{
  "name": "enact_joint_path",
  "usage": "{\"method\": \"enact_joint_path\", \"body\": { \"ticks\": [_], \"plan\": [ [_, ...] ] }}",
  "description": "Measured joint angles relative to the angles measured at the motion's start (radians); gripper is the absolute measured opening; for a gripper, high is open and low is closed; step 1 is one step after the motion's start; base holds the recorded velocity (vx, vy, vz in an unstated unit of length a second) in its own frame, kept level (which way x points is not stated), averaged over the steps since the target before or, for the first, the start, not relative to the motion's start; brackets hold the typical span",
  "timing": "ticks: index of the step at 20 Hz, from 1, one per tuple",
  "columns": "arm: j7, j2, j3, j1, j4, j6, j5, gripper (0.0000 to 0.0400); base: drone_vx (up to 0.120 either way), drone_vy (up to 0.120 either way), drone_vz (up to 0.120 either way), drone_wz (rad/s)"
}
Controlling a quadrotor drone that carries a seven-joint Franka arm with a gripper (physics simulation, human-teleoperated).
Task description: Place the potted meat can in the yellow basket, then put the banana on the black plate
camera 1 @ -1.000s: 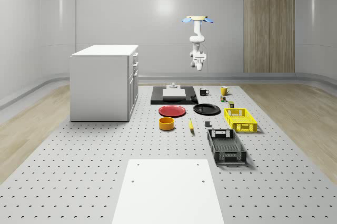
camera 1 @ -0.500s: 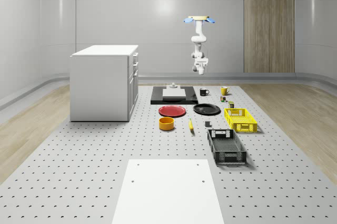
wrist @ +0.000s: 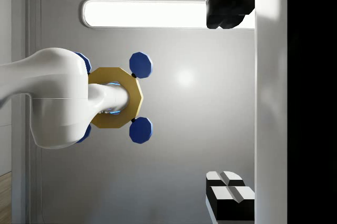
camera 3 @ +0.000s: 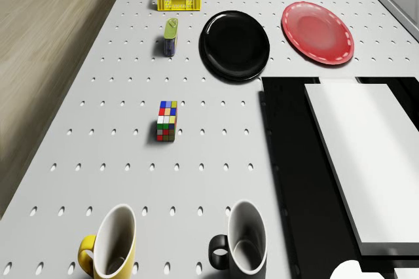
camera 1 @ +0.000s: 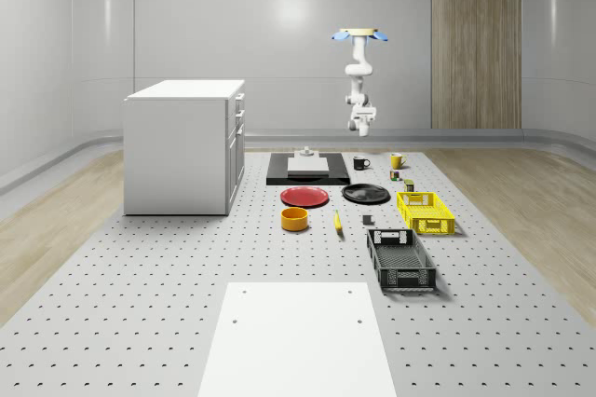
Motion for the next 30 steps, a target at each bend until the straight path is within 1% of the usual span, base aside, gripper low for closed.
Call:
{"method": "enact_joint_path", "body": {
  "ticks": [30],
  "plan": [
    [0.001, -0.012, 0.013, -0.006, -0.008, 0.018, -0.016, 0.04, 0.12, 0.12, 0.0, 0.0]
  ]
}}
